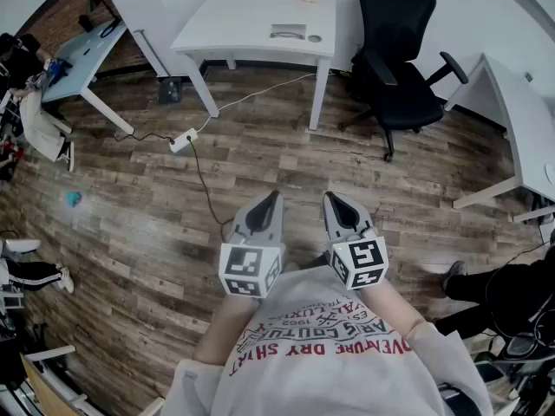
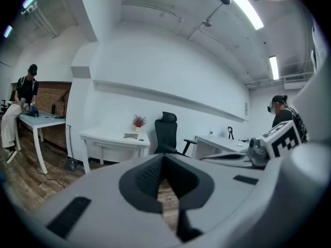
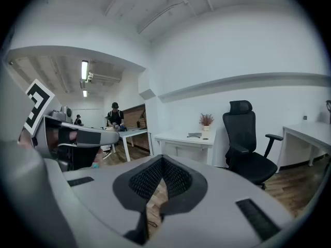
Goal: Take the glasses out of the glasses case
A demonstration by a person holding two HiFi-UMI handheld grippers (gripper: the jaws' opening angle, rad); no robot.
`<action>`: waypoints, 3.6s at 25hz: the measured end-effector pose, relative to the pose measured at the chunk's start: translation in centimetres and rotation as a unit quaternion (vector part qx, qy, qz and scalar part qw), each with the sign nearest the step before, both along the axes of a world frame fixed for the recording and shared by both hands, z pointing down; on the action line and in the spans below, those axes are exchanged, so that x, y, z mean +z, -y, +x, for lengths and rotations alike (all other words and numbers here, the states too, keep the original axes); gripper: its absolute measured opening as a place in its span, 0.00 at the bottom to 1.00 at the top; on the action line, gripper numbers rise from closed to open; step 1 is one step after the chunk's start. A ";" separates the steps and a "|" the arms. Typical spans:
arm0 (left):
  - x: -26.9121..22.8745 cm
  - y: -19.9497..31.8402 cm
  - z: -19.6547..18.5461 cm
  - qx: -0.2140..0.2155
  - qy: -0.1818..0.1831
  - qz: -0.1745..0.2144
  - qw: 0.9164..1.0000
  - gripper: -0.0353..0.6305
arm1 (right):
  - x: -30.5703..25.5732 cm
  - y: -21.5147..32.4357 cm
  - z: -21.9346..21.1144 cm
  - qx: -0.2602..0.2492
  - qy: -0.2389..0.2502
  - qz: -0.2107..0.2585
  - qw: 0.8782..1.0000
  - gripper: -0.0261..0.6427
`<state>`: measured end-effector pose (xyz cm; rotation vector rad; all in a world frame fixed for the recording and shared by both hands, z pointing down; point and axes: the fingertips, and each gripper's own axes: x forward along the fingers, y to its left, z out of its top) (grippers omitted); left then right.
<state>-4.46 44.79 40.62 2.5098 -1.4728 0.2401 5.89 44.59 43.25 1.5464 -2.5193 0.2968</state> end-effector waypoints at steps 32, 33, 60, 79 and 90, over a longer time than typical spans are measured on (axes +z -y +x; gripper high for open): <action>2.3 8.5 -1.9 -0.040 -0.012 -0.038 0.998 0.06 | 2.7 10.3 -0.2 0.003 -0.006 -0.032 0.999 0.06; 2.2 9.6 -1.7 -0.041 -0.010 -0.036 0.998 0.06 | 2.5 11.6 -0.2 -0.001 -0.004 -0.029 1.000 0.06; 3.6 38.7 6.5 -0.097 -0.040 -0.080 0.991 0.06 | 2.8 41.5 10.1 -0.045 -0.003 -0.075 0.996 0.06; 4.4 63.4 -2.7 0.004 -0.045 -0.107 0.993 0.06 | 4.0 62.8 1.3 0.053 0.027 -0.116 0.991 0.06; 5.1 73.3 -7.7 0.047 -0.045 -0.126 0.990 0.06 | 5.0 70.5 -3.9 0.098 0.057 -0.158 0.981 0.06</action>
